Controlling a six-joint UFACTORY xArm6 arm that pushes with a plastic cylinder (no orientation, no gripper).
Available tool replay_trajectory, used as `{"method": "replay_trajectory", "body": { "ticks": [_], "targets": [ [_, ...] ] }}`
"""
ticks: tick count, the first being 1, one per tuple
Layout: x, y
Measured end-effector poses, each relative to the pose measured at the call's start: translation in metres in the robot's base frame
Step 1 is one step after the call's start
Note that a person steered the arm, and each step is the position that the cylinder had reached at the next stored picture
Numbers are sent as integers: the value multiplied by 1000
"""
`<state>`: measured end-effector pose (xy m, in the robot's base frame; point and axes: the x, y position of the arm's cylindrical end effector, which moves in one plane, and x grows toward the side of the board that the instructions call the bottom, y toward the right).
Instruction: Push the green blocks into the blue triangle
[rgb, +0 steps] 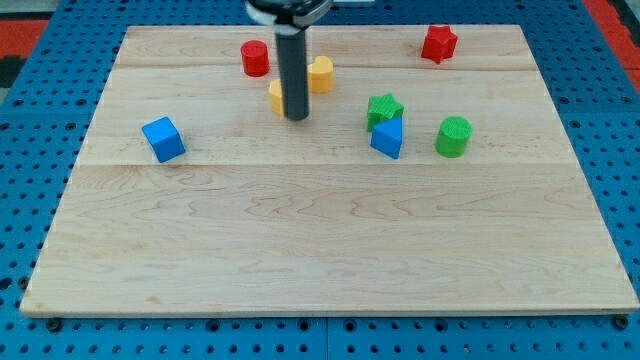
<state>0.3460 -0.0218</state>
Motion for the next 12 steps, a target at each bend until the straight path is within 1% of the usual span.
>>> {"method": "replay_trajectory", "body": {
  "ticks": [1, 2, 3, 4, 5, 6, 7, 8, 9, 10, 11, 12],
  "targets": [
    [-14, 47],
    [-4, 137],
    [6, 181],
    [14, 249],
    [78, 278],
    [61, 210],
    [33, 136],
    [28, 158],
    [20, 165],
    [-12, 183],
    [-27, 139],
    [13, 112]
  ]
}}
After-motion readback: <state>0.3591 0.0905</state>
